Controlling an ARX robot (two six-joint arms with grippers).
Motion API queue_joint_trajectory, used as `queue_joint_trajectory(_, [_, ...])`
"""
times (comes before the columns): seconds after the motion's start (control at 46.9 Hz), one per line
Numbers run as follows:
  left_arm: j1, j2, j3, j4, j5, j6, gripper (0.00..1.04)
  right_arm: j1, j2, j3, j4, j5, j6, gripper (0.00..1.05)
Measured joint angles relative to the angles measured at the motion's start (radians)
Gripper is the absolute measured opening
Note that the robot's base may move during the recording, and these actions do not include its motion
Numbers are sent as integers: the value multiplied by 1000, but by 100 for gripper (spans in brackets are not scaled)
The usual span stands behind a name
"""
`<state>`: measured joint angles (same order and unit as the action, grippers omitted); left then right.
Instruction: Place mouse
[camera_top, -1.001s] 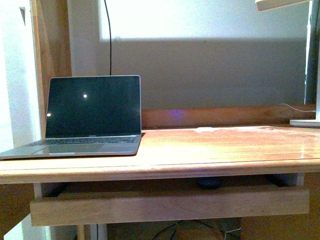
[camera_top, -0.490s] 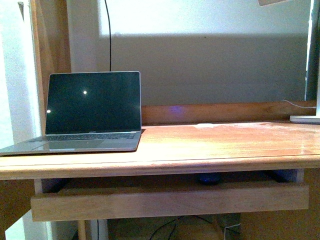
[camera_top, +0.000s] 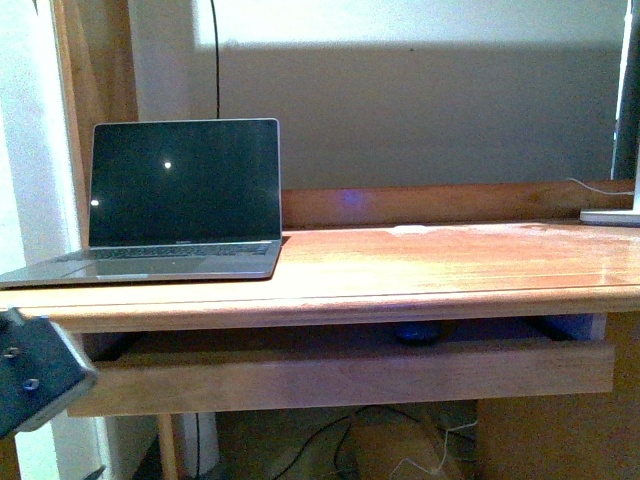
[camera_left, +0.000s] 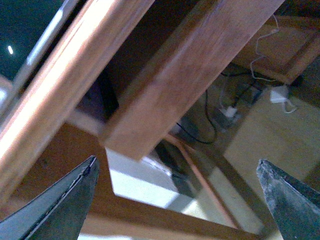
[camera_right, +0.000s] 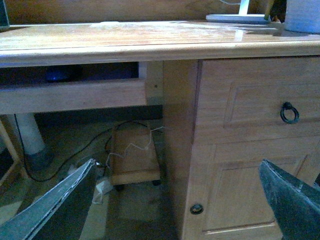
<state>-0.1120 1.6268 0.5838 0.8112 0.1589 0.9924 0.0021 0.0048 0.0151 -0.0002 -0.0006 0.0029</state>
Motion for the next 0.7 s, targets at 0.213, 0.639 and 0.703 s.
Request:
queue_joint_trajectory(0.213, [-4, 130, 94, 40, 35, 294, 97, 0, 0, 0, 0, 0, 0, 97])
queue_joint_trajectory(0.639, [64, 348, 261, 107, 111, 531, 97, 0, 0, 0, 0, 0, 0, 97])
queue_joint_trajectory(0.703, [74, 382, 285, 108, 111, 541, 97, 0, 0, 0, 0, 0, 0, 97])
